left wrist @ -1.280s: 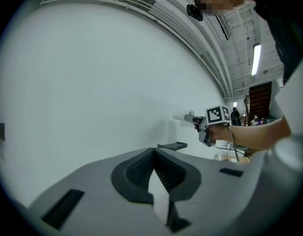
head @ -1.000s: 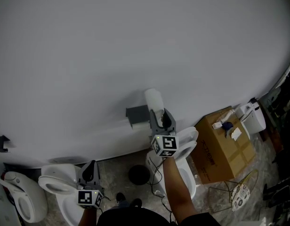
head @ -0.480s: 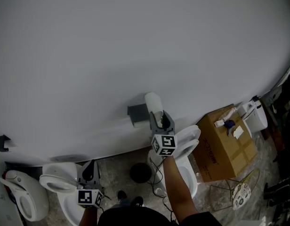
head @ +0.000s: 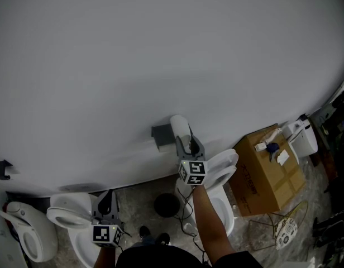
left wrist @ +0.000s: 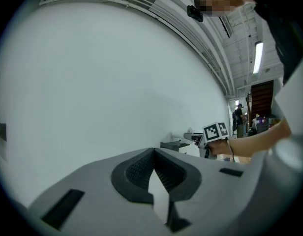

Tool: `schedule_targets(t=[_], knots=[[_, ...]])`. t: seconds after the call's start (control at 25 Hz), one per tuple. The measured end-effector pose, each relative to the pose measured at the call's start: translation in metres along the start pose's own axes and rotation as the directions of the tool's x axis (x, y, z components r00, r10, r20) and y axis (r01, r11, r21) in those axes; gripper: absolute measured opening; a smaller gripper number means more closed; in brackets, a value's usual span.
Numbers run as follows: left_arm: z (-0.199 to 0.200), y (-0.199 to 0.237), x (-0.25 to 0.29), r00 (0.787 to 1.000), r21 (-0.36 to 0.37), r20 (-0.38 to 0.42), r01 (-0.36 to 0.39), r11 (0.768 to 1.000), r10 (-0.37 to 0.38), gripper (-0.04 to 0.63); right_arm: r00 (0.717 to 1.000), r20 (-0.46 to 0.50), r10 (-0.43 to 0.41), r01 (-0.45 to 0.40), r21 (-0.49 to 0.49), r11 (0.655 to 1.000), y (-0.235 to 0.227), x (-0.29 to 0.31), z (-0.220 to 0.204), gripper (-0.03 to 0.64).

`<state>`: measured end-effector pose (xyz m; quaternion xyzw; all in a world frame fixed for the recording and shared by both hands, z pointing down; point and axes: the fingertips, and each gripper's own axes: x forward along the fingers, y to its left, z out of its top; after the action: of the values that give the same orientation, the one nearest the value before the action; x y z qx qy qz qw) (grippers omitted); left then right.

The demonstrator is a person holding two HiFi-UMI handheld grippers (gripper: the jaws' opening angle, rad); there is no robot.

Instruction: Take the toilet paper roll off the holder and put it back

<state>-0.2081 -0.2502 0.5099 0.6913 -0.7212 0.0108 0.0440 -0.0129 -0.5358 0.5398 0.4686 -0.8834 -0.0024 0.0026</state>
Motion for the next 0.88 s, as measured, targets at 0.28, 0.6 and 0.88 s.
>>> schedule_targets(t=[0.28,0.6,0.88], knots=[[0.000,0.001,-0.001,1.000,0.000,-0.002,-0.006,1.000,0.006,0.003,0.999,-0.047,0.011,-0.012,-0.016,1.000,0.002,0.006,-0.019,0.207],[0.000,0.004,-0.002,1.000,0.000,-0.004,-0.023,1.000,0.023,0.003,0.998,-0.066,0.016,-0.016,-0.002,1.000,0.003,0.011,-0.029,0.207],[-0.002,0.006,-0.003,1.000,-0.001,-0.006,-0.029,1.000,0.029,0.003,0.998,-0.058,0.013,-0.013,0.008,1.000,0.003,0.014,-0.030,0.207]])
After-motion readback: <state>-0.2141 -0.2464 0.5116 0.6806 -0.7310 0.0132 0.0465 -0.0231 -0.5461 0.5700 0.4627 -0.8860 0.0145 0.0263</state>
